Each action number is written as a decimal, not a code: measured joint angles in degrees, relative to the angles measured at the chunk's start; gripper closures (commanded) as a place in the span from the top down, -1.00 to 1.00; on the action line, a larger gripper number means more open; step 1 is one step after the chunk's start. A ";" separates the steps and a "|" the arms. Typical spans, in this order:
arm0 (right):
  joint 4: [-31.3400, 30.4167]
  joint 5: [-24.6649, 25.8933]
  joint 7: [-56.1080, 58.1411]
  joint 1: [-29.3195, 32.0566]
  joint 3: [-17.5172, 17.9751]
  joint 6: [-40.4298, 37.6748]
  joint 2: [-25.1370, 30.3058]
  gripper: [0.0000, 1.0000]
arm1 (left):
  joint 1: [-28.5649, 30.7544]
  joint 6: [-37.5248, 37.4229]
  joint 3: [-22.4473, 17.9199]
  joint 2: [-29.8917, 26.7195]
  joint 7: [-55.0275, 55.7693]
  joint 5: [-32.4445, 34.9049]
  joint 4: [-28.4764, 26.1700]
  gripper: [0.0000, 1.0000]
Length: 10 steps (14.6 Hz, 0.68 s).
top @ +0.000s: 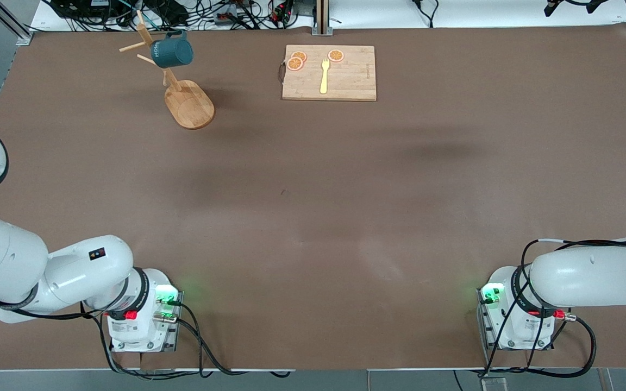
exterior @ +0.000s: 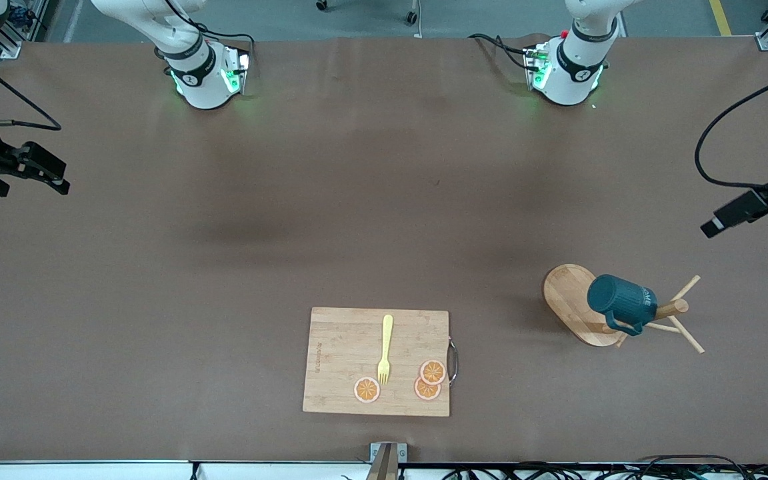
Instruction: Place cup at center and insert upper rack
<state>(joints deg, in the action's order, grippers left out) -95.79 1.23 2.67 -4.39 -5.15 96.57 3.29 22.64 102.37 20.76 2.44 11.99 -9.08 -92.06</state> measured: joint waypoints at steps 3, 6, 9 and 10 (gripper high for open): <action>0.00 0.00 0.00 0.00 0.01 -0.11 0.00 1.00 | 0.00 -3.42 0.02 -2.55 -7.46 0.58 -0.06 0.99; 0.00 0.00 0.00 -0.01 0.03 -0.13 0.00 1.00 | -1.49 -4.53 -0.58 -4.30 -8.87 0.59 -0.19 1.00; 0.00 0.00 0.00 -0.03 0.04 -0.14 0.02 1.00 | -10.17 -4.54 -7.34 -4.51 -8.81 0.65 -0.30 1.00; 0.00 0.00 0.00 -0.04 0.06 -0.15 0.02 1.00 | -13.19 -4.54 -10.08 -4.51 -8.81 0.67 -0.30 1.00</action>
<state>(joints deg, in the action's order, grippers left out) -95.79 1.23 2.67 -4.43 -5.09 96.42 3.32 9.45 97.83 10.68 -2.07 3.19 -8.41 -92.36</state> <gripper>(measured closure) 0.000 0.000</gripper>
